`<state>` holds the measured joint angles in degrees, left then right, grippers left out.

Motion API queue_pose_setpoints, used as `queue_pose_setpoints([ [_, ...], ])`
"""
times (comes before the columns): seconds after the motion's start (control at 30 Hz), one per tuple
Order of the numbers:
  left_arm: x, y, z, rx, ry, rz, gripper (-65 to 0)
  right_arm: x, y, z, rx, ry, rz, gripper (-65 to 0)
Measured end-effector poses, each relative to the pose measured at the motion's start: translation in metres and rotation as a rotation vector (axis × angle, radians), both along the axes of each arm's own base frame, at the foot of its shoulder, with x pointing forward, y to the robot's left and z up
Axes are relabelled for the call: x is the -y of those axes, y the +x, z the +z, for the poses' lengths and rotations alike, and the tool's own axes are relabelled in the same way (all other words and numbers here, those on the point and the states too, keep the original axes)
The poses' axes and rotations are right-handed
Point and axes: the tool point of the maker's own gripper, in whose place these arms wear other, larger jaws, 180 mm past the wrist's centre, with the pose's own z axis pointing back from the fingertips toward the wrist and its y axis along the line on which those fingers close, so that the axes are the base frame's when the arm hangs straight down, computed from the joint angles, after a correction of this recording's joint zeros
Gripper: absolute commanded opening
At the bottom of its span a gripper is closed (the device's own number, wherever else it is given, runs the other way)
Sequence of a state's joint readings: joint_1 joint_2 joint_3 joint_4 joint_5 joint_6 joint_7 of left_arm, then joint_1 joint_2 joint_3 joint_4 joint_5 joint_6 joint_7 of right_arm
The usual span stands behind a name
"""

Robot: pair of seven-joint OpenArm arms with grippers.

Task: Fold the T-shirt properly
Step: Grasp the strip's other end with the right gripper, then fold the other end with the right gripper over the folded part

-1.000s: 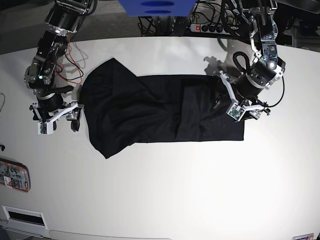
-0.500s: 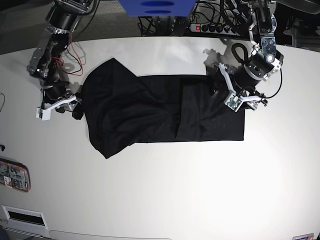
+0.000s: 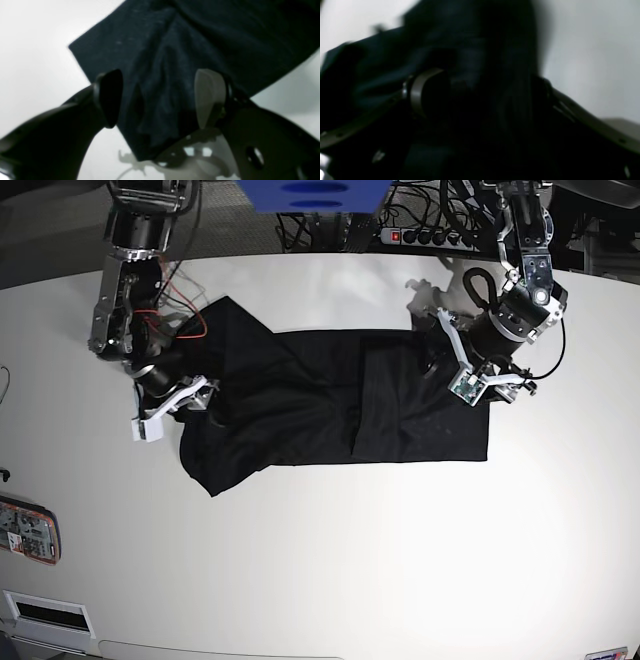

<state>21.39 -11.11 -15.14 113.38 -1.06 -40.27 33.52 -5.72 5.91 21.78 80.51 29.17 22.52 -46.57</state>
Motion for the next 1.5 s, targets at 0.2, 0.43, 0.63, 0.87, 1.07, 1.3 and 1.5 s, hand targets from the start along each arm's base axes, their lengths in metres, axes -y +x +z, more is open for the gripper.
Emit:
queue_pose_setpoints([
  [0.2,-0.001,0.000,0.001,0.004,-0.001,0.002,-22.4,-0.016,0.000,0.001,-0.001,0.039,0.001,-18.2],
  [0.43,-0.002,0.001,0.001,0.005,0.002,0.004,-22.4,-0.045,-0.002,0.000,-0.002,0.056,0.076,-18.4],
  [0.63,-0.002,0.001,0.001,0.005,0.002,0.004,-22.5,-0.051,-0.003,-0.001,-0.008,0.065,0.084,-34.1],
  [0.87,-0.002,0.001,0.001,0.004,0.003,0.004,-22.5,-0.049,-0.010,-0.009,-0.049,0.062,0.079,-65.0],
  [1.07,-0.002,0.001,0.001,0.004,0.003,0.004,-22.5,-0.035,-0.009,-0.008,-0.059,0.049,0.071,-65.0],
  [1.3,-0.002,0.002,0.002,0.008,0.001,0.003,-22.5,0.021,0.039,0.012,-0.069,-0.248,0.116,-65.0],
  [1.5,0.001,0.002,0.003,0.011,-0.004,0.001,-22.5,0.043,0.043,0.006,-0.121,-0.447,0.137,-65.0],
])
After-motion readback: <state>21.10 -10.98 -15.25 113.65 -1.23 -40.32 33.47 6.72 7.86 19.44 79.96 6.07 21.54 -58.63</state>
